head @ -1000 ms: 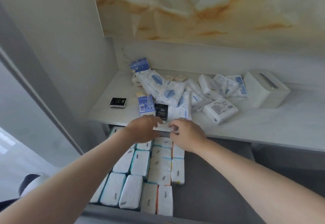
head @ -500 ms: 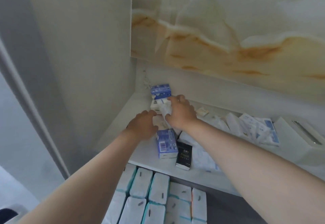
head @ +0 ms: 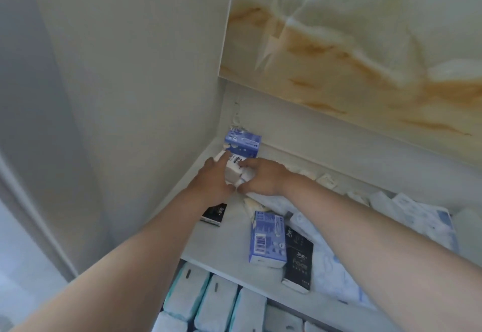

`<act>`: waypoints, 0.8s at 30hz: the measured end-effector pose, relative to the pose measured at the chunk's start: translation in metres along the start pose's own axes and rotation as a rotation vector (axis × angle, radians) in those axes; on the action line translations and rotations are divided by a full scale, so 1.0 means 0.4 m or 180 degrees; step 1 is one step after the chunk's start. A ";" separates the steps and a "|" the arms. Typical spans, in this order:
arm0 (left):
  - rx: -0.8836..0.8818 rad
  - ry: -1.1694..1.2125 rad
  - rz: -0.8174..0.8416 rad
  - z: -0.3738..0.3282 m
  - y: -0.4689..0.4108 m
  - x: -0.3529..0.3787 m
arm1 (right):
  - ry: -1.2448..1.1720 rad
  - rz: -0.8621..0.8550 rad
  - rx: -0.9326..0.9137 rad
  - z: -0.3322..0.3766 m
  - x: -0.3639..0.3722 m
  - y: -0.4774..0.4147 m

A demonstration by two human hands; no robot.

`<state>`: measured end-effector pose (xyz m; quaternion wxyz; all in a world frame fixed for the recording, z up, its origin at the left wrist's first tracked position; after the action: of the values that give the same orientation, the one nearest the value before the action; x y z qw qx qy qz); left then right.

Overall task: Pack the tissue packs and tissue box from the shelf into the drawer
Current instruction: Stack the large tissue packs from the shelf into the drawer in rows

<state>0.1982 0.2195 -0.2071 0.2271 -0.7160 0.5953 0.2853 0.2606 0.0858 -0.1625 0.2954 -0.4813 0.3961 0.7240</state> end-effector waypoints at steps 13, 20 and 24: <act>-0.0316 0.0417 -0.0946 0.005 0.035 -0.007 | 0.0137 -0.0283 -0.0487 0.021 0.025 0.043; -0.0279 0.0511 -0.1408 0.008 0.053 -0.032 | -0.0208 -0.0491 -0.0637 0.050 0.034 0.065; -0.0212 0.0353 -0.1722 -0.056 0.072 -0.085 | -0.0412 -0.1207 -0.0587 0.070 0.012 0.069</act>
<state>0.1688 0.2236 -0.1670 0.2383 -0.8705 0.3843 0.1942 0.2236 0.0958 -0.1526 0.4057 -0.5247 0.2108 0.7181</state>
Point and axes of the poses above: each hand's wrist, its own y-axis away from the middle knuckle, its own x-axis out of the palm, z = x × y, the point moved 5 cm from there along -y, towards the middle knuckle
